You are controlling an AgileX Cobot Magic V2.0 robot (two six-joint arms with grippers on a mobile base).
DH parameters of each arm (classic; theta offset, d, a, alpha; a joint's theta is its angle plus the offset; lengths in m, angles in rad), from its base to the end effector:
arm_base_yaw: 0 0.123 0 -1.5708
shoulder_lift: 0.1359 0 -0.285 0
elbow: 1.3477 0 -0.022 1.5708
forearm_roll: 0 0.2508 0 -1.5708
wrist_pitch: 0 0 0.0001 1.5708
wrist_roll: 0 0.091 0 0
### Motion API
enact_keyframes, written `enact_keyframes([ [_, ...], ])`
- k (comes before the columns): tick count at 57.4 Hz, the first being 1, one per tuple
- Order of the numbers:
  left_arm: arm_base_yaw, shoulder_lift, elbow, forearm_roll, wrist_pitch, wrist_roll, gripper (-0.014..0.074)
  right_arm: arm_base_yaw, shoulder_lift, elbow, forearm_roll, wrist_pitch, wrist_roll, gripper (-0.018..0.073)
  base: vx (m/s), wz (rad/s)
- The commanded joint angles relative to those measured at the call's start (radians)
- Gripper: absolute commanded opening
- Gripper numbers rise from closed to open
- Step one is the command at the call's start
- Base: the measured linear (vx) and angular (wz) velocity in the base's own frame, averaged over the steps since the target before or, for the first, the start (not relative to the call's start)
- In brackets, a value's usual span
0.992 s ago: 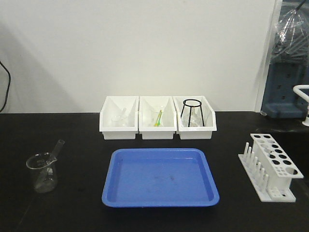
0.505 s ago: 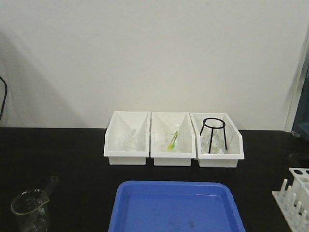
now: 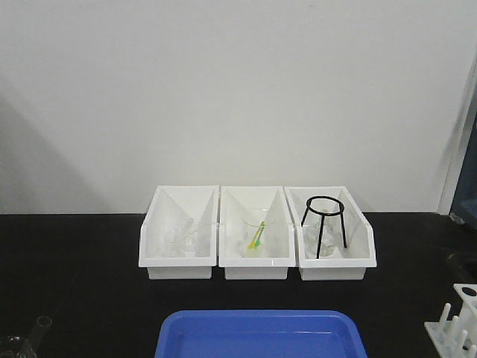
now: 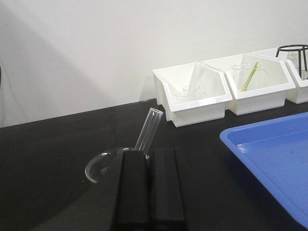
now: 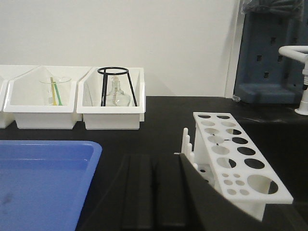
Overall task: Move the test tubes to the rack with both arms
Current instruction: 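Move the left gripper down over the clear test tube in the beaker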
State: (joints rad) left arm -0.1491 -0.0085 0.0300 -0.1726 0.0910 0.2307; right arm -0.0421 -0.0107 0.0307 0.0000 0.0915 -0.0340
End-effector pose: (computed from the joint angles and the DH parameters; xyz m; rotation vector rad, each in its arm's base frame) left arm 0.0562 -0.0099 0.1953 0.1776 1.5854 -0.0827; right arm 0.0569 -0.0024 0.1951 0.0065 1.5954 -0.0592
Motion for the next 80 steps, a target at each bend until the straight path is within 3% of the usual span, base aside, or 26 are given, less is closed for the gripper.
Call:
enact_keyframes([
  [1,0.002,-0.02,0.026,-0.003,-0.076,-0.008,-0.002,0.001,-0.007,0.011,0.0,-0.077,-0.001,-0.0007,0.04,-0.03],
  [60,0.002,-0.02,0.026,-0.006,-0.076,-0.009,-0.002,0.001,-0.007,0.011,0.0,-0.077,-0.001,-0.0007,0.0,0.0],
  [72,0.002,-0.02,0.026,-0.117,-0.076,-0.008,-0.002,0.001,-0.007,0.011,0.0,-0.086,-0.001,-0.0007,0.0,0.0],
  [80,0.002,-0.02,0.026,-0.117,-0.076,-0.008,-0.002,0.001,-0.007,0.011,0.0,-0.086,-0.001,-0.0007,0.0,0.0],
])
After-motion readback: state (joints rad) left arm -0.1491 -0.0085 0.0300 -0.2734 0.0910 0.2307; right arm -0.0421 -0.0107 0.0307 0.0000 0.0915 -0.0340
